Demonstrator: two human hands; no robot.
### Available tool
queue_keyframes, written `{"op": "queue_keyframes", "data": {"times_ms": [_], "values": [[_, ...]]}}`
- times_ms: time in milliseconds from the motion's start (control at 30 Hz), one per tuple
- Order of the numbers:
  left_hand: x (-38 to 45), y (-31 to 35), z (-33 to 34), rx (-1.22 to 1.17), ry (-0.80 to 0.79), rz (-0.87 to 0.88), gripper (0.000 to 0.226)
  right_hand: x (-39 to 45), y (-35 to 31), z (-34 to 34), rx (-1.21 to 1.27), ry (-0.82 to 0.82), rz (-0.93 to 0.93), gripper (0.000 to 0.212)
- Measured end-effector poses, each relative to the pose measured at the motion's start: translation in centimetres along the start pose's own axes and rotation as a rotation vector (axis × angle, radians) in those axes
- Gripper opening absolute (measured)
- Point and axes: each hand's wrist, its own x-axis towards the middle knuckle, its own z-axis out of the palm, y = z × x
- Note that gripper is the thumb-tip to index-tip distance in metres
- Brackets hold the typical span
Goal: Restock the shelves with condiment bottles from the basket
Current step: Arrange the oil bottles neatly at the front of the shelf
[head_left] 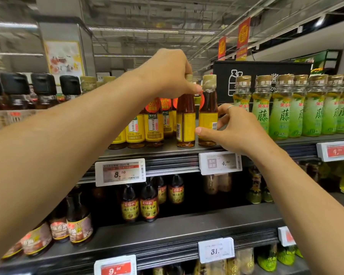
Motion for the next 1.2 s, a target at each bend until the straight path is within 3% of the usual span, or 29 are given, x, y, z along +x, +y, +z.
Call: {"op": "queue_keyframes", "data": {"times_ms": [133,267,367,600,833,1200], "values": [[0.4,0.2,-0.9,0.053,-0.079,0.034,0.042,0.4,0.3,-0.3,0.083,-0.058,0.019,0.066],[0.5,0.6,-2.2,0.100,-0.130,0.078,0.044,0.8,0.9,-0.8,0.253,-0.142,0.008,0.044],[0.9,0.6,-3.0,0.148,-0.194,0.107,0.038,0.9,0.9,-0.9,0.269,-0.199,-0.009,0.041],[1.5,-0.3,-4.2,0.113,-0.318,0.150,0.032,0.6,0.1,-0.3,0.195,-0.187,-0.070,0.061],[1.8,-1.6,-4.1,0.161,-0.277,0.179,0.027,1.1,0.4,-0.3,0.216,-0.208,-0.062,0.058],[1.8,-2.8,-4.1,0.208,-0.240,0.195,0.031,1.8,-0.4,0.7,0.189,-0.265,-0.125,0.027]]}}
